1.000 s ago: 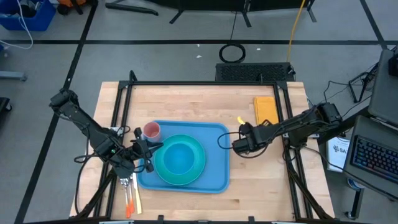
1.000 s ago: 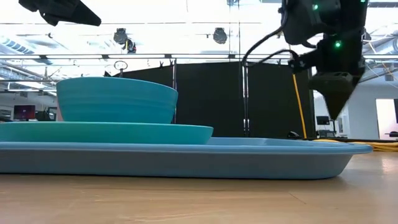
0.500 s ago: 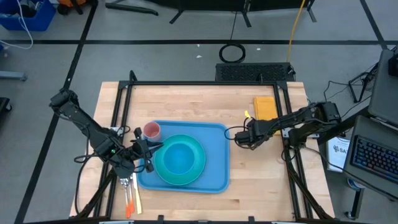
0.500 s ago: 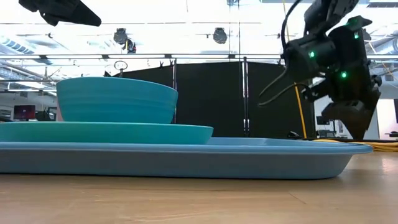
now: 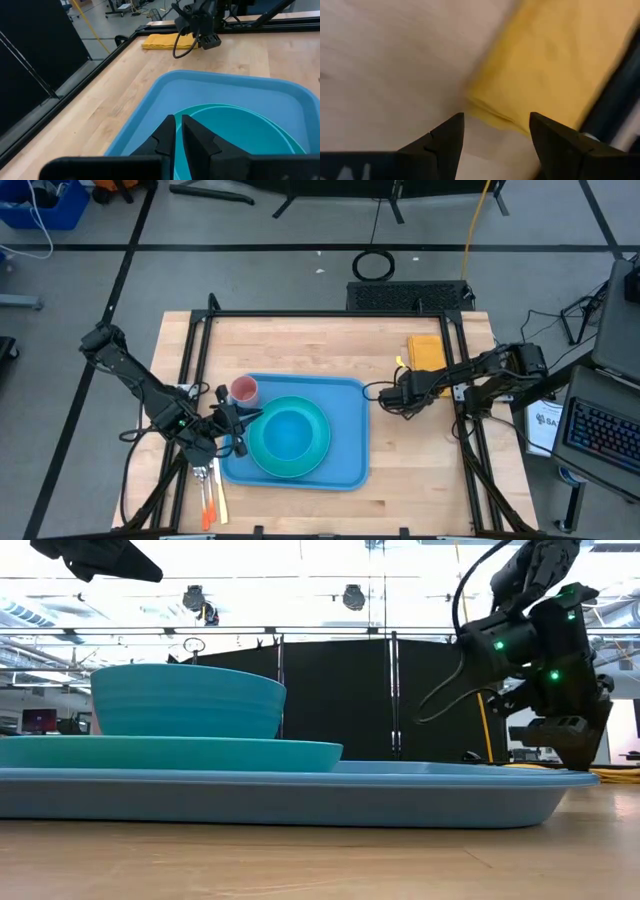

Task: Set up tray
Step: Put the yellow napkin on the blue serving tray to the right of the light blue plate

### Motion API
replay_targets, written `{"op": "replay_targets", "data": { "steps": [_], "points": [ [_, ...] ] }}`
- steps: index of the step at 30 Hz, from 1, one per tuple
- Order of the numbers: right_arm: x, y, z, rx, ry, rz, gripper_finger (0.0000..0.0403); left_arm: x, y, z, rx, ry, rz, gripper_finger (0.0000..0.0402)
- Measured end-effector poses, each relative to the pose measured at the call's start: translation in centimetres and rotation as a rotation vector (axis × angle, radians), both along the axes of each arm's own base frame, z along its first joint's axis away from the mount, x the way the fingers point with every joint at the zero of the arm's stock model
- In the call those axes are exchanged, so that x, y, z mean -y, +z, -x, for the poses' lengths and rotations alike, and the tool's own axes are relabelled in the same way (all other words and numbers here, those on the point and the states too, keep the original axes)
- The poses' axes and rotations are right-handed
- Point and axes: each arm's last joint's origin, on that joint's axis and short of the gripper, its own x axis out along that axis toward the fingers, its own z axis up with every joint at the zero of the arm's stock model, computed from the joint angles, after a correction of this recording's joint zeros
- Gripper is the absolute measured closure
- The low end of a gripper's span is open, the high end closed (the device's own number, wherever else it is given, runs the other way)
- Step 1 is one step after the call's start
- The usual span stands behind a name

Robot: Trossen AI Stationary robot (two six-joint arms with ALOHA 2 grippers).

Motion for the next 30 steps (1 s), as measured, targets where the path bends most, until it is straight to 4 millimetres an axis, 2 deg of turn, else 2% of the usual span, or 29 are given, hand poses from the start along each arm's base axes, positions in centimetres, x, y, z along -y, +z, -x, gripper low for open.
{"op": "replay_targets", "data": {
  "steps": [18,22,30],
  "points": [
    [1.3,-2.5,2.2,-0.038,0.02,-0.076,0.0202,0.0,0.0,0.0,0.0,0.001,0.002,0.0364],
    [1.3,-2.6,2.0,-0.021,0.024,-0.075,0.0244,0.0,0.0,0.0,0.0,0.001,0.001,0.0364],
    [1.6,-2.8,1.6,0.023,0.009,-0.067,0.0377,0.0,0.0,0.0,0.0,0.001,0.0,0.0364]
  ]
}}
